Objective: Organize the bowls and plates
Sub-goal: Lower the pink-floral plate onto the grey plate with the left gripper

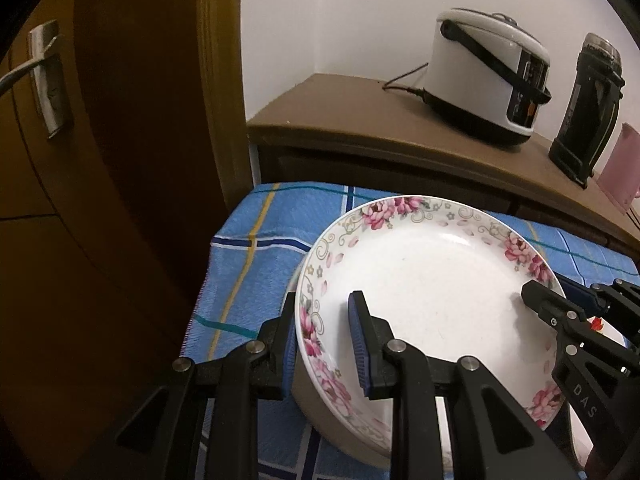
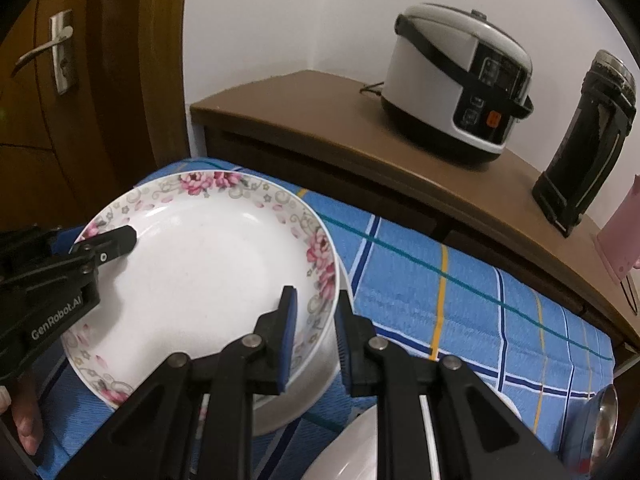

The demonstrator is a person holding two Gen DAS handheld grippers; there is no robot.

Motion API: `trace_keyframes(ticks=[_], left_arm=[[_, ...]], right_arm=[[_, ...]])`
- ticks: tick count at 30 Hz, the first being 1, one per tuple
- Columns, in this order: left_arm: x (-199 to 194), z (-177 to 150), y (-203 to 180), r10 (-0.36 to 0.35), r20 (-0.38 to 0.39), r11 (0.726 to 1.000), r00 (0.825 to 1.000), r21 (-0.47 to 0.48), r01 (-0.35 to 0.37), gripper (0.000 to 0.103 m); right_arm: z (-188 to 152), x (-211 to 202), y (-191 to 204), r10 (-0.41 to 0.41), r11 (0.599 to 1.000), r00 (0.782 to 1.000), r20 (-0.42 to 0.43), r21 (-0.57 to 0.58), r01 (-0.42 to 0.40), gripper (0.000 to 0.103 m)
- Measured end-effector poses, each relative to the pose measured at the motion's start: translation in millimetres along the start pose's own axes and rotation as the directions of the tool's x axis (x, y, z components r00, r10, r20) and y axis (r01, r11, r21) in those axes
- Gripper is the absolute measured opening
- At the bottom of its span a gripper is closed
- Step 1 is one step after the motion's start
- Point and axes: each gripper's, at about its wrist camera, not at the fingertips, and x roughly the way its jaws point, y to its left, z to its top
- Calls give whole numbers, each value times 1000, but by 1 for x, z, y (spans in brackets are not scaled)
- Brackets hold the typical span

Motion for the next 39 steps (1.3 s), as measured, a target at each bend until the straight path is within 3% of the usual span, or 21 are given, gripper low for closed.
trace_keyframes(ticks=[17,39], left_arm=[[22,2,-1,-1,-35,1000,999,22,1,27],[19,-3,-4,7,-3,999,1000,31,-7,28]], right_arm=[[9,12,0,-9,1000,996,-88,1,9,19],[8,13,1,-21,1000,998,-67,2,21,22]])
